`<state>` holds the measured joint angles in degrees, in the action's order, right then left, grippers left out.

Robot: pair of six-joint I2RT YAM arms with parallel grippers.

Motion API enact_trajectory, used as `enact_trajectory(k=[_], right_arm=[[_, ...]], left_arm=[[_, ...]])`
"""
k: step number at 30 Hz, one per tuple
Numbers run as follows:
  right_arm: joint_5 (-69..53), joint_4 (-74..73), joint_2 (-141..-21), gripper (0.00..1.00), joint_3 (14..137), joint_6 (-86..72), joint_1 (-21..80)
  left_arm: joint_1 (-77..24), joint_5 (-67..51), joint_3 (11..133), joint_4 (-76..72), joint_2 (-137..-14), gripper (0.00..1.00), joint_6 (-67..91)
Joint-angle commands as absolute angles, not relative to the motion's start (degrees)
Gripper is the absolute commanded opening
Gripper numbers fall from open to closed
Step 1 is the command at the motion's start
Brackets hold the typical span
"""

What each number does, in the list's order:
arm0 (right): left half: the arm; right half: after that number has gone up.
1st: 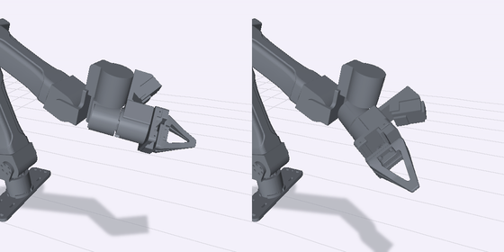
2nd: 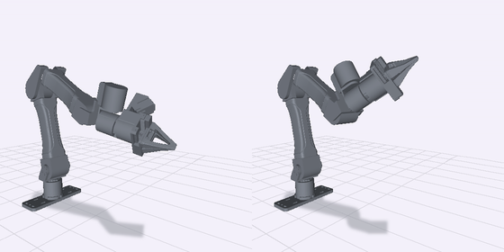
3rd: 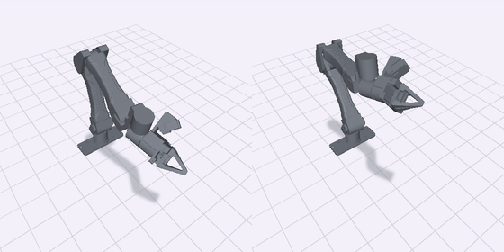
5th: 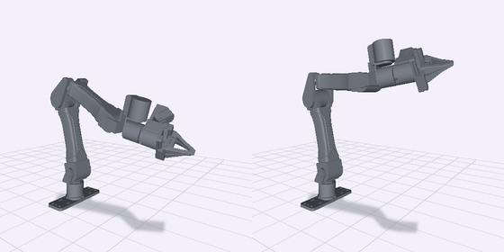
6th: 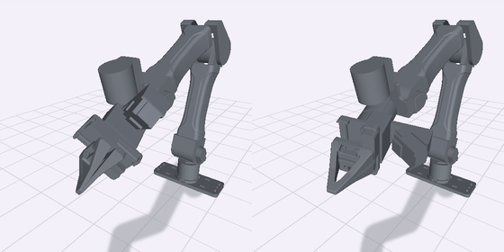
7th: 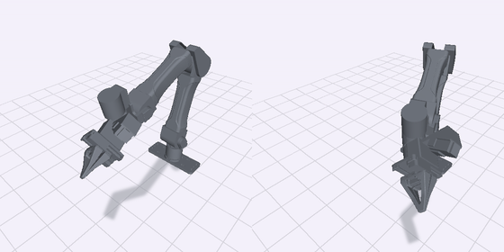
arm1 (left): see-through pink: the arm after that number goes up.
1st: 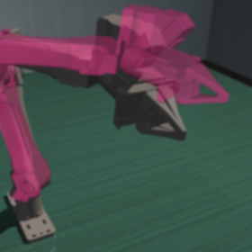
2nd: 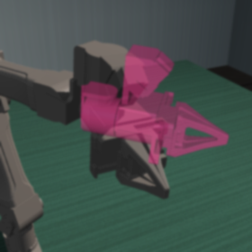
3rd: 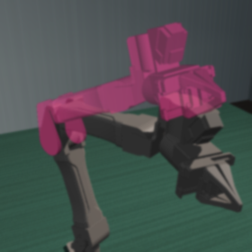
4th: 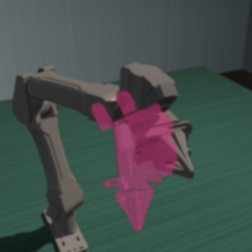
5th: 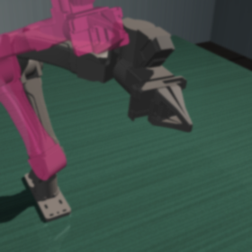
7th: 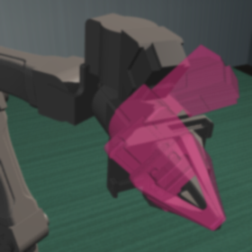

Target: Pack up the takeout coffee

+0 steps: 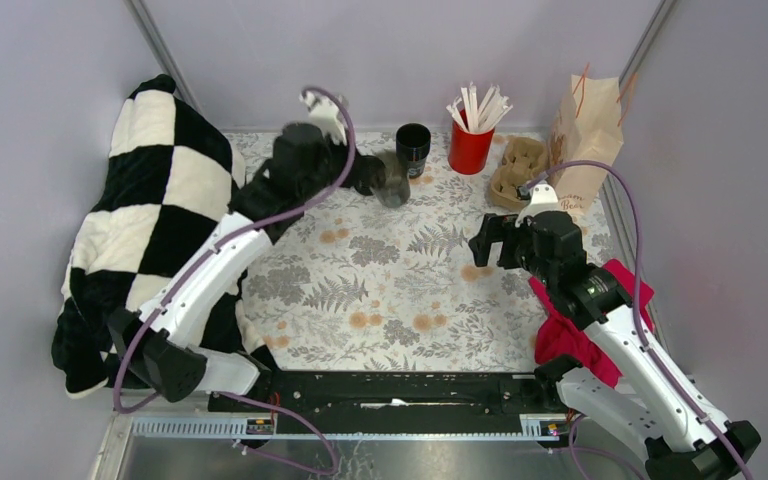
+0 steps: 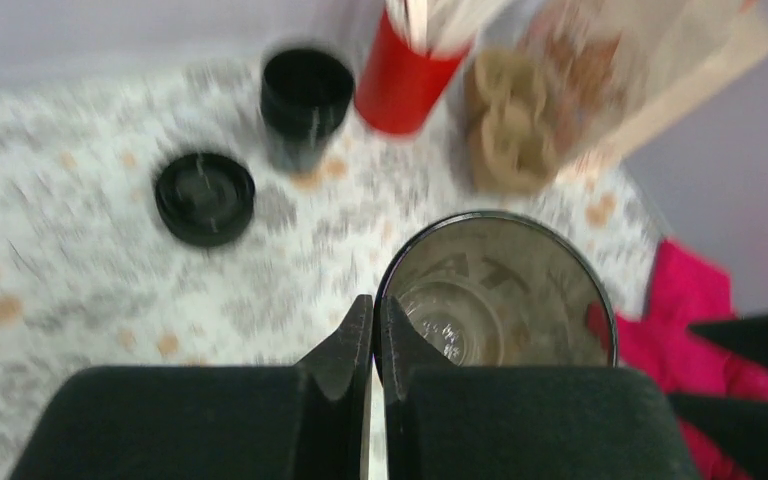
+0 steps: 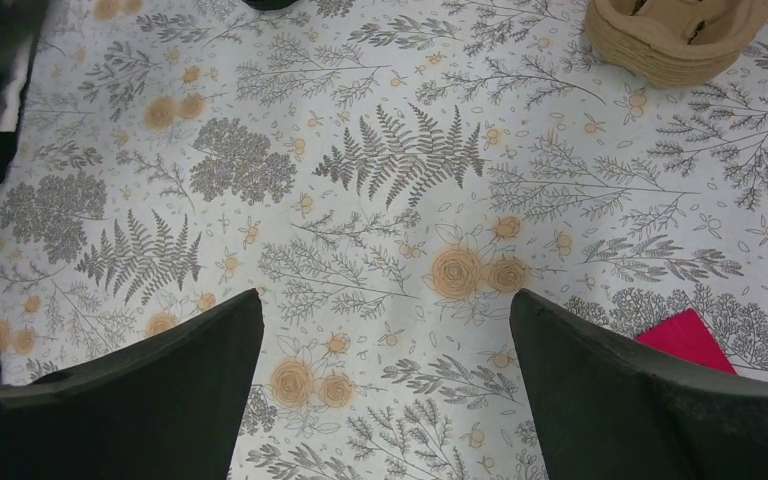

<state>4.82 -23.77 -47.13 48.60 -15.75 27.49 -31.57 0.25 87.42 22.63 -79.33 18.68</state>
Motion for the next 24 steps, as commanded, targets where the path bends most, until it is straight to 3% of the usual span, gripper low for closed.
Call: enact_trajectory(k=[1,9,24], right_arm=[[3.2,-24.7,-45.7,1.00,50.1,-16.5,27.6],[3.1,-25.2,-44.0,1.00,47.5,-18.0,27.6],[3.9,-26.0,-42.9,1.00,46.3,-17.5,27.5]], left_arm=[[-33.4,-2.0,71.6,14.3,-77.1,0.00,23.1],[-42.8,7.9,66.8,5.4,-87.3,0.00,25.7],[-46.8,13.4,62.6,2.5,-92.5,0.00,22.9]])
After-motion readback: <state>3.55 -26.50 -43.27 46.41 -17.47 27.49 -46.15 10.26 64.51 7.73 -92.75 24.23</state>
